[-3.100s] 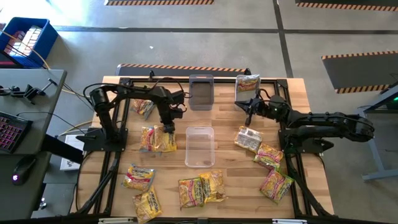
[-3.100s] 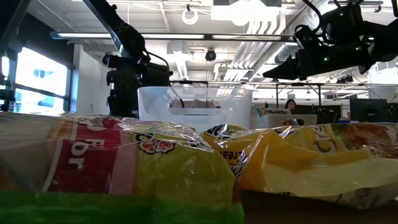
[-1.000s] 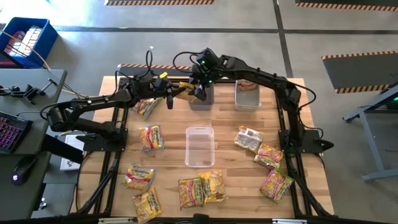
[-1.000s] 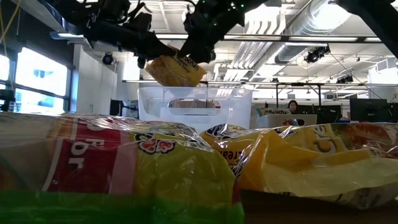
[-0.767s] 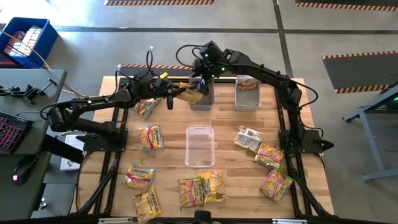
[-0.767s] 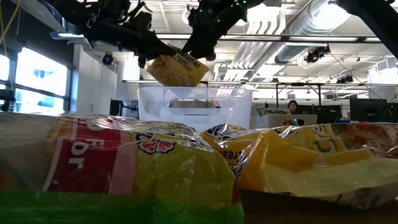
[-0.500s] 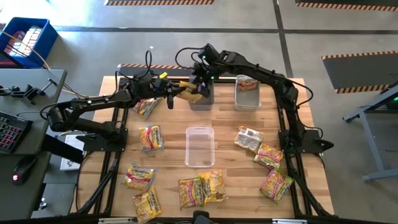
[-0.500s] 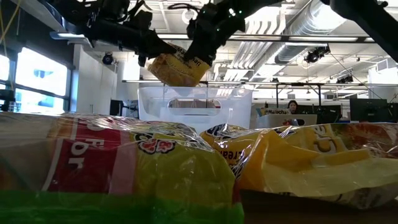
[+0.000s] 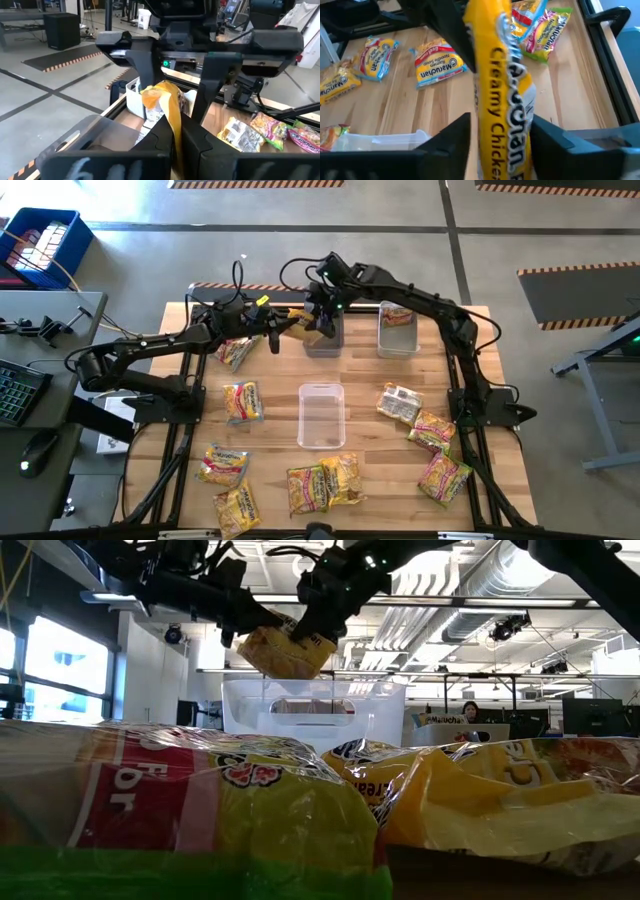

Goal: Sort Maruchan noodles
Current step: Put the yellow noodle pack into the black bin

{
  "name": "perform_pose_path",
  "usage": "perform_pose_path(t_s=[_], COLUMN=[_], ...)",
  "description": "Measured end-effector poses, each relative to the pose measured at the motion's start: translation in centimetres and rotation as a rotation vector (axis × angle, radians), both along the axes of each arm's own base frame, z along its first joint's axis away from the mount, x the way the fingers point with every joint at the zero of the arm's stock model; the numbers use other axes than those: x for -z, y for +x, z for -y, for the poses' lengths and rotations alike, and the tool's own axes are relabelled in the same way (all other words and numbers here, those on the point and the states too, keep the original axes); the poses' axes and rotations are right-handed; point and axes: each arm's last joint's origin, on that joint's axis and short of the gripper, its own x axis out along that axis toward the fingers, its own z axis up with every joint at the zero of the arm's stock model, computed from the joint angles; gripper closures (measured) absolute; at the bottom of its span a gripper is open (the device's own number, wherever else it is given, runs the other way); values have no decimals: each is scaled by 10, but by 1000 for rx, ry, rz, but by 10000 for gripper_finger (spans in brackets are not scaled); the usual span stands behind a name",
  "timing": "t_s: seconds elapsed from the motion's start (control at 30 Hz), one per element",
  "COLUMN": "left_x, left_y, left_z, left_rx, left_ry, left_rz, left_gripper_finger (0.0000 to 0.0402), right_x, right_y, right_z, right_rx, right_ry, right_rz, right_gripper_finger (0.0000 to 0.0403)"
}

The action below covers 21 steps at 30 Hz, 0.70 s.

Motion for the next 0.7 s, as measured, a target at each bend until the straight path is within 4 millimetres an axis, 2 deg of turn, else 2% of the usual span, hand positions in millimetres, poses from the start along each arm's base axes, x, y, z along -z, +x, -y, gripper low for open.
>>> perform_pose_path(t_s=[0.13, 0.23, 0.4, 0.53, 0.7], left_x=[-1, -1, 0, 1, 19], left_y=[0, 0, -1, 0, -6], left_z=[0, 0, 0, 2, 8], left_rx=[0, 0, 1, 13, 23], left_ry=[5, 6, 18, 19, 60], left_rz=[9, 7, -16, -14, 62], left_gripper_finger=[389, 375, 336, 309, 296], right_x=[0, 0, -5, -9, -5], right_y=[1, 1, -5, -12, -21], right_z=[-3, -3, 4, 14, 26], right_rx=[-19, -25, -9, 53, 59], right_ry=[-14, -19, -64, -266, -417], right_rz=[4, 6, -7, -83, -181], right_gripper_finger=[307, 328, 338, 339, 340])
